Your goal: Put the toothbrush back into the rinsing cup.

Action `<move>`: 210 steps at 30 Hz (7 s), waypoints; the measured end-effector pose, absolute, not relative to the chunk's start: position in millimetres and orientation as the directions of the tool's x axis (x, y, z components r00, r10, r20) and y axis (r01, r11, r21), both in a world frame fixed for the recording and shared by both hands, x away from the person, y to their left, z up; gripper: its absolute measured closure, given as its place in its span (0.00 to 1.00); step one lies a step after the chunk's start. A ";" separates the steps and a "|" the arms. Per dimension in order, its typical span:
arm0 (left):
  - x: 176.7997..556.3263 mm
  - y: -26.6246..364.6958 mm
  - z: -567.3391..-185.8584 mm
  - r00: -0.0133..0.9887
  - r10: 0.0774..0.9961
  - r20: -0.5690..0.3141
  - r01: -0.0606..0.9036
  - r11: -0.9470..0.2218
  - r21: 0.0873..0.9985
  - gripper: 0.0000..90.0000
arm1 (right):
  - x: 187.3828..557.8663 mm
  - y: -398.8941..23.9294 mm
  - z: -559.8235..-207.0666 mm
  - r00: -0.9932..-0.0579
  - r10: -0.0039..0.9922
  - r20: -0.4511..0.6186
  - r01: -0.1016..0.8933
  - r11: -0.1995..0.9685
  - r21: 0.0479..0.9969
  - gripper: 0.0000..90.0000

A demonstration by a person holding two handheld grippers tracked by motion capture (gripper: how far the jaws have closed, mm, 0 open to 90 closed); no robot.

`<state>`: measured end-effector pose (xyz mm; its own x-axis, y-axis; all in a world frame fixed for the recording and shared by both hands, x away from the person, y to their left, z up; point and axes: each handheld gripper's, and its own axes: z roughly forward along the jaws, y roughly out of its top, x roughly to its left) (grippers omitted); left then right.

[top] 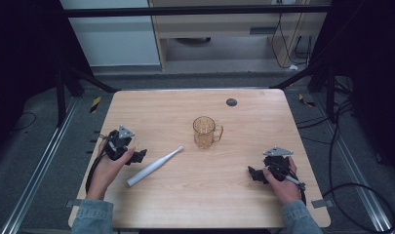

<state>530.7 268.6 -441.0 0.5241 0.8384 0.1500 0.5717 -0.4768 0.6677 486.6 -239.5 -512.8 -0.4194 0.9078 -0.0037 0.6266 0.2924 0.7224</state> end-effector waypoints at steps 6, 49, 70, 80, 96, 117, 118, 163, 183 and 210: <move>527.4 263.9 -433.9 0.536 0.831 0.147 0.568 -0.484 0.666 0.05 | 486.6 -239.5 -512.8 -0.420 0.908 -0.004 0.626 0.293 0.722 0.00; 520.3 198.7 -455.8 0.734 0.662 0.149 0.550 -0.709 0.440 0.27 | 486.7 -239.6 -512.8 -0.420 0.908 -0.004 0.626 0.293 0.722 0.00; 532.6 191.4 -468.9 0.757 0.646 0.099 0.561 -0.719 0.409 0.55 | 486.7 -239.6 -512.8 -0.420 0.908 -0.003 0.627 0.292 0.722 0.00; 534.7 190.7 -469.8 0.763 0.642 0.082 0.565 -0.723 0.398 0.61 | 486.6 -239.5 -512.7 -0.419 0.908 -0.003 0.627 0.292 0.722 0.00; 533.2 194.4 -447.1 0.736 0.673 0.070 0.570 -0.673 0.471 0.75 | 486.7 -239.6 -512.8 -0.420 0.908 -0.003 0.627 0.292 0.722 0.00; 523.8 213.7 -404.3 0.670 0.735 0.108 0.526 -0.572 0.629 0.75 | 486.7 -239.6 -512.8 -0.419 0.908 -0.004 0.626 0.293 0.722 0.00; 522.9 214.1 -401.9 0.668 0.736 0.111 0.522 -0.570 0.634 0.75 | 486.7 -239.5 -512.8 -0.420 0.908 -0.004 0.627 0.292 0.722 0.00; 547.1 174.2 -368.6 0.688 0.718 0.108 0.447 -0.536 0.717 0.75 | 488.8 -238.4 -512.8 -0.418 0.909 -0.005 0.626 0.291 0.723 0.00; 551.3 154.6 -356.3 0.705 0.700 0.120 0.424 -0.550 0.720 0.75 | 488.8 -237.7 -512.8 -0.410 0.912 -0.004 0.629 0.286 0.723 0.00; 551.3 132.7 -340.5 0.725 0.676 0.131 0.386 -0.557 0.736 0.75 | 488.7 -237.6 -512.7 -0.409 0.913 -0.002 0.629 0.284 0.723 0.00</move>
<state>551.3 132.7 -340.5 0.7254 0.6757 0.1312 0.3857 -0.5569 0.7356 488.7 -237.6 -512.7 -0.4090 0.9125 -0.0021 0.6294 0.2838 0.7234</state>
